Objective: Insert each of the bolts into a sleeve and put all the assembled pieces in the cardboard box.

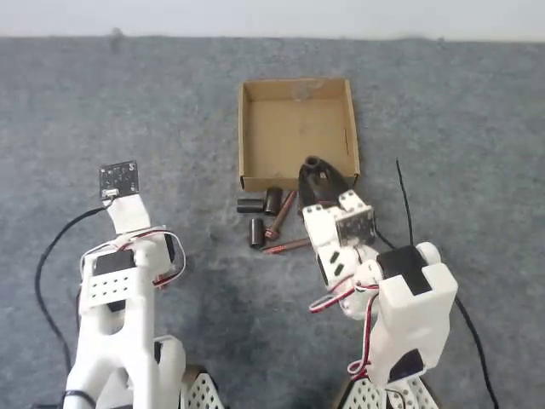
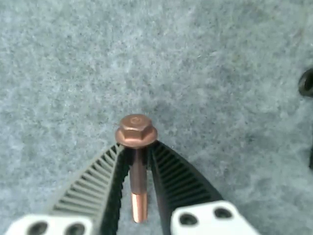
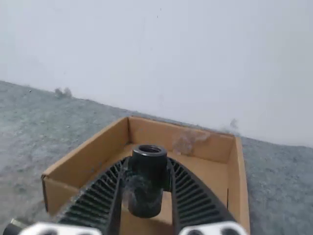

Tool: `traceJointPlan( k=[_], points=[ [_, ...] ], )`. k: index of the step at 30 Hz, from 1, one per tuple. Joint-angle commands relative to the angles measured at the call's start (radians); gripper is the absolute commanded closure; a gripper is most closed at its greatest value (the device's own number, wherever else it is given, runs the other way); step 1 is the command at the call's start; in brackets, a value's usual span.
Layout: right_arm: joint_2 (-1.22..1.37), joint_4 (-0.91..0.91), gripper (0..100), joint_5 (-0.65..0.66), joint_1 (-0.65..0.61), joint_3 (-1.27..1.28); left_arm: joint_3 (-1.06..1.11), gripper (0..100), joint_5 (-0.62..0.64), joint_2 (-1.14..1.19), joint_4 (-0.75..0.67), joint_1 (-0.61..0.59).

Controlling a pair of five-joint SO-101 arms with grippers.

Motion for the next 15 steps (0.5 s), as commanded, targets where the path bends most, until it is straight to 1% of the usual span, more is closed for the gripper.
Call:
traceJointPlan(
  k=[1, 6, 15],
  points=[
    [-0.079, -0.081, 99.3, 0.009, -0.008, 0.071, -0.01, 99, 0.008, -0.043, -0.025, -0.003],
    [-0.081, -0.153, 99.3, 0.008, -0.008, 0.164, -0.01, 99, 0.008, -0.043, -0.021, -0.003],
    [-0.082, -0.177, 99.3, 0.008, -0.008, 0.264, -0.008, 99, 0.008, -0.043, -0.02, -0.003]
  ],
)
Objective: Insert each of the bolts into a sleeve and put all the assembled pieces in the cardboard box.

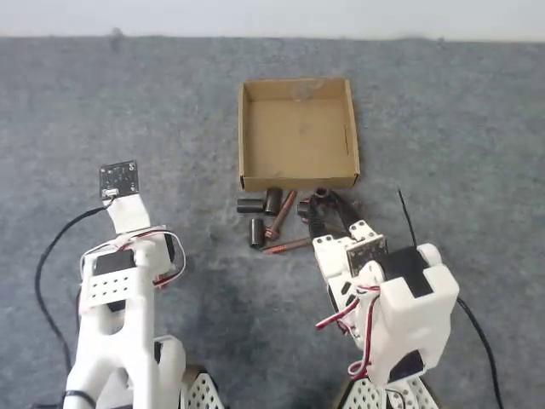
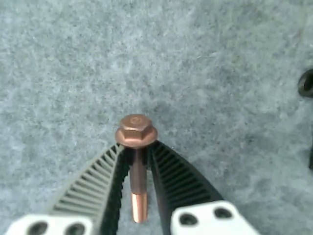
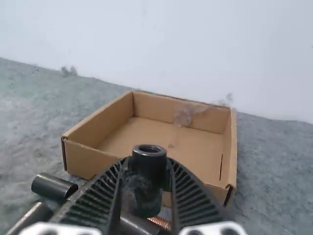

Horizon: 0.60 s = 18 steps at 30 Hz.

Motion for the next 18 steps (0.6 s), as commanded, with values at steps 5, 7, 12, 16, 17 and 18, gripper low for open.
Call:
traceJointPlan(
  k=[5, 7, 12, 16, 17, 18],
  points=[
    [-0.062, -0.031, 99.3, 0.008, -0.001, 0.043, -0.008, 99, 0.008, -0.043, -0.018, -0.005],
    [-0.062, -0.031, 99.3, 0.008, -0.007, 0.043, -0.008, 99, 0.008, -0.043, 0.005, -0.006],
    [-0.054, -0.03, 99.3, 0.008, -0.008, 0.04, -0.016, 99, 0.008, -0.044, 0.006, -0.006],
    [-0.053, -0.03, 99.3, 0.009, -0.001, 0.038, -0.021, 99, 0.011, -0.044, -0.089, -0.005],
    [-0.053, -0.03, 99.3, 0.009, -0.001, 0.038, -0.021, 99, 0.011, -0.044, -0.124, -0.005],
    [-0.053, -0.03, 99.3, 0.009, -0.001, 0.038, -0.021, 99, 0.011, -0.044, -0.163, -0.003]
  ],
)
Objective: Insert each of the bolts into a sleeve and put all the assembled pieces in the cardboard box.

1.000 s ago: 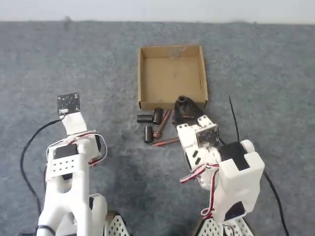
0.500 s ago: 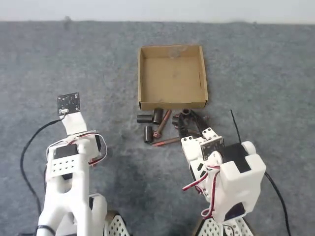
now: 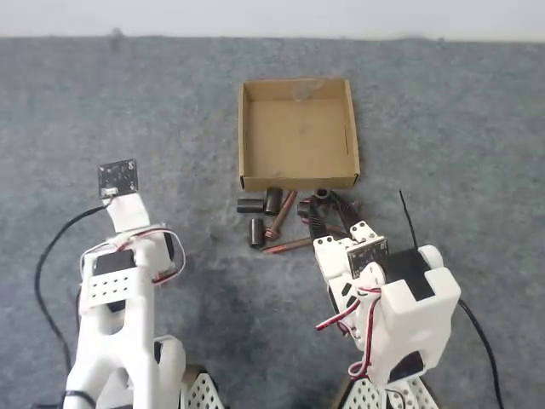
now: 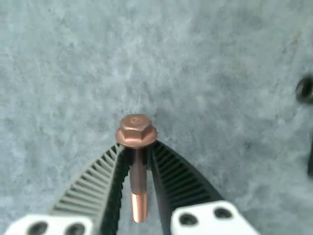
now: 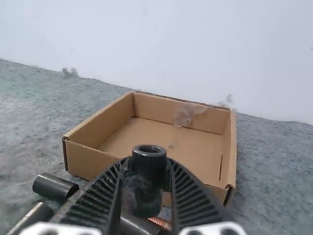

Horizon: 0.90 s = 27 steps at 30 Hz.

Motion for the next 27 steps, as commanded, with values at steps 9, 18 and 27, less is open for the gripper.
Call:
traceJointPlan(
  k=[9, 18, 27],
  points=[
    [-0.044, -0.028, 99.3, 0.009, -0.002, 0.025, -0.019, 99, 0.011, -0.04, -0.526, 0.035],
    [-0.044, -0.016, 99.3, 0.012, -0.001, 0.025, 0.001, 99, 0.014, -0.041, -0.893, 0.172],
    [-0.044, -0.016, 99.3, 0.015, -0.002, 0.025, -0.004, 99, 0.014, -0.038, -1.01, 0.434]
  ],
)
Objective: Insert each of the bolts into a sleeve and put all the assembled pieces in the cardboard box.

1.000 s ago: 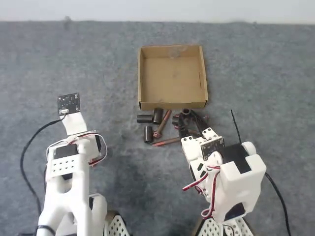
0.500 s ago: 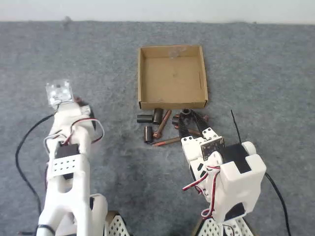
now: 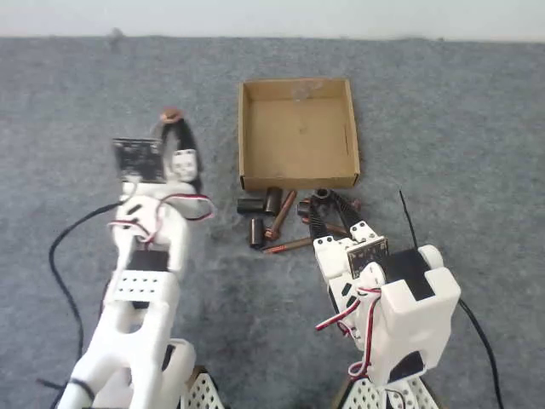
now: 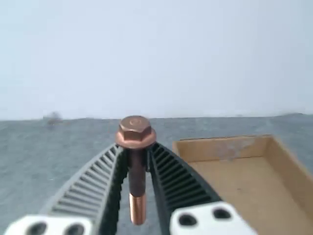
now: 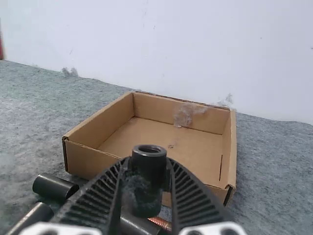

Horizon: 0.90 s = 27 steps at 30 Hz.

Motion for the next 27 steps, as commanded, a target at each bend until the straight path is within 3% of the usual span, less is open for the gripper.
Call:
traceJointPlan(
  k=[1, 5, 10, 18, 27],
  points=[
    [-0.044, -0.016, 99.3, 0.017, -0.002, 0.025, -0.022, 99, 0.017, -0.04, -0.034, 0.137],
    [-0.044, -0.016, 99.3, 0.017, -0.002, 0.025, -0.036, 99, 0.14, -0.041, -0.037, 0.226],
    [-0.044, -0.015, 99.3, 0.017, -0.004, 0.025, -0.088, 99, 0.345, -0.038, -0.034, 0.229],
    [-0.044, -0.015, 99.3, 0.015, -0.007, 0.025, -0.101, 99, 0.348, -0.04, -0.037, 0.239],
    [-0.044, -0.015, 99.3, 0.015, -0.035, 0.025, -0.102, 99, 0.347, -0.038, 0.0, 0.374]
  ],
)
